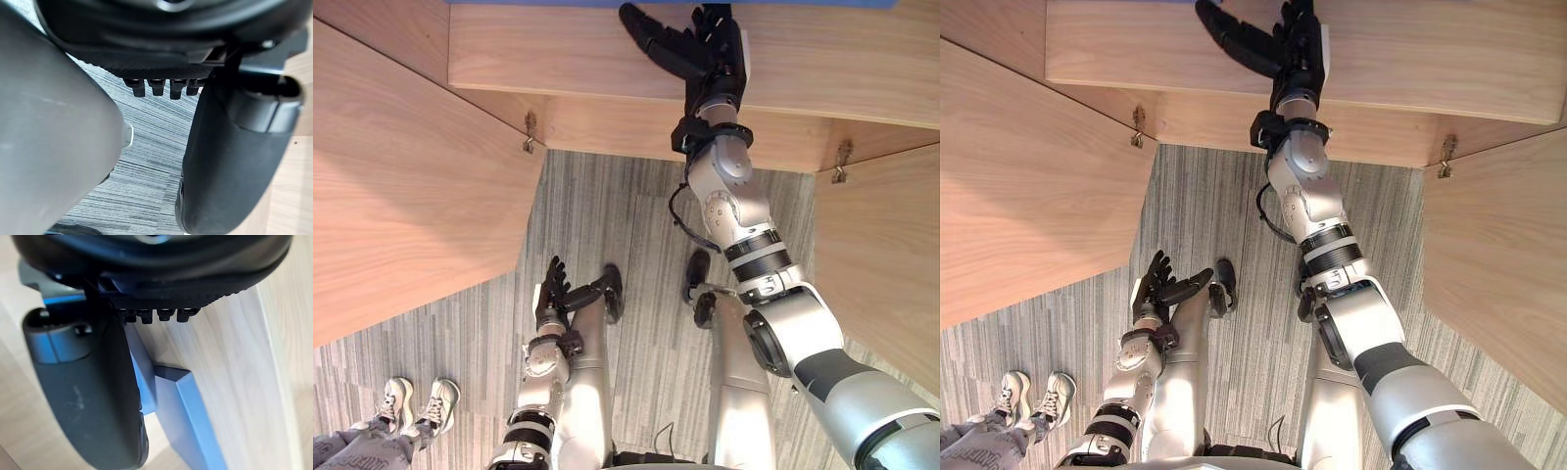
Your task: Walk over to the cabinet, pick up the folder, carry it to the office cabinet, place the folder inside the office cabinet, then close the office cabinet door
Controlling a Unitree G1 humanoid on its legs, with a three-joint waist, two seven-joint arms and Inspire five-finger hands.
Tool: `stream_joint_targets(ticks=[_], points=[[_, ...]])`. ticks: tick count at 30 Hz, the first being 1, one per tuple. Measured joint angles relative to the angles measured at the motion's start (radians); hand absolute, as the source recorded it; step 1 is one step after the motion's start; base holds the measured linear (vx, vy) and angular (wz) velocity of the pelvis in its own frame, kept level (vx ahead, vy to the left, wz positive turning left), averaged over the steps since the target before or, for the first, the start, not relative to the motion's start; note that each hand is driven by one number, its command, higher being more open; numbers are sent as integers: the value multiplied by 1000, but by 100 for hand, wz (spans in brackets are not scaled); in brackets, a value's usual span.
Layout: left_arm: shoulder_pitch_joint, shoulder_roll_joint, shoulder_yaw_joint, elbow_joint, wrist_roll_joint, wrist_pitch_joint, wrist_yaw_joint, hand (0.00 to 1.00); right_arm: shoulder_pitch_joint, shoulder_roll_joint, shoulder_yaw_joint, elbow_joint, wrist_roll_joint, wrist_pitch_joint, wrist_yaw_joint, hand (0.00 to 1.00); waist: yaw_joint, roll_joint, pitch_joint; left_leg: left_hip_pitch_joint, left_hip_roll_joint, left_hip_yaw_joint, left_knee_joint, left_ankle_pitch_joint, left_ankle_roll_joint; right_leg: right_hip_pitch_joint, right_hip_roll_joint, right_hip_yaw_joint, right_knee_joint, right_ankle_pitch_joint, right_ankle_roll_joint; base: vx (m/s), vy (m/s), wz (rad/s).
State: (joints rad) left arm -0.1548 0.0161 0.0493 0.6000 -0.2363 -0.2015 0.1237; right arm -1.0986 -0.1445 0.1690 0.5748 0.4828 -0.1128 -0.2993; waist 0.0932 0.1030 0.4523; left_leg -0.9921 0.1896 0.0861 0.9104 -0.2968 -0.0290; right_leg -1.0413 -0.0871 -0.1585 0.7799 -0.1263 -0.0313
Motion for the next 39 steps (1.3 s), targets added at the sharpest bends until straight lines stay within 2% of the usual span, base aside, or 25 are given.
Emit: stream_joint_targets(ticks=[1,2,8,12,18,23,27,31,34,39], points=[[0,3,0,1,0,0,-1,100,0,-22,15,0,-22,1,14,100,-2,0,0,0,0,2,-3,0,0,0,0,0,-3,0,0,0,0,0],[0,5,0,1,0,0,-3,100,0,-35,26,0,-36,3,22,0,-3,0,0,0,0,2,-5,0,0,0,0,0,-5,0,0,0,0,0],[0,35,-7,40,0,-1,-27,100,1,-204,176,2,-217,14,126,0,-27,-2,-1,22,-2,10,-40,1,1,18,-2,-1,-33,7,3,0,0,0],[0,55,-9,62,0,-2,-55,100,3,-297,222,9,-321,15,193,0,-32,-13,-6,32,-4,12,-58,2,2,28,-2,-4,-47,7,3,0,0,0],[1,74,-18,74,0,2,-96,100,19,-416,282,2,-304,11,306,0,-33,-19,-9,47,-13,14,-74,4,3,40,-14,-9,-54,7,3,-8,7,2],[18,98,-17,77,0,3,-122,100,116,-439,282,-42,-254,8,364,0,-31,-53,-26,58,-15,18,-85,4,4,49,-15,-9,-64,6,4,-20,-2,0],[18,98,-16,77,1,3,-123,100,134,-425,264,-49,-247,9,331,0,-29,-56,-28,58,-16,20,-86,4,4,49,-17,-9,-66,6,4,-45,-2,0],[18,84,-8,75,1,4,-100,100,139,-337,159,-49,-373,23,218,0,-29,-56,-28,54,-16,22,-88,4,4,43,-17,-8,-67,6,4,-21,-4,0],[7,64,5,68,0,8,-76,100,106,-244,39,-33,-498,65,100,0,-29,-56,-28,36,-16,23,-87,4,4,25,-17,-6,-67,8,6,-34,-3,-1],[-29,28,42,73,-1,10,-33,100,-12,-180,-57,72,-525,112,20,0,-27,-56,-28,13,-16,23,-82,5,6,4,-17,-5,-67,12,8,-36,4,-1]])
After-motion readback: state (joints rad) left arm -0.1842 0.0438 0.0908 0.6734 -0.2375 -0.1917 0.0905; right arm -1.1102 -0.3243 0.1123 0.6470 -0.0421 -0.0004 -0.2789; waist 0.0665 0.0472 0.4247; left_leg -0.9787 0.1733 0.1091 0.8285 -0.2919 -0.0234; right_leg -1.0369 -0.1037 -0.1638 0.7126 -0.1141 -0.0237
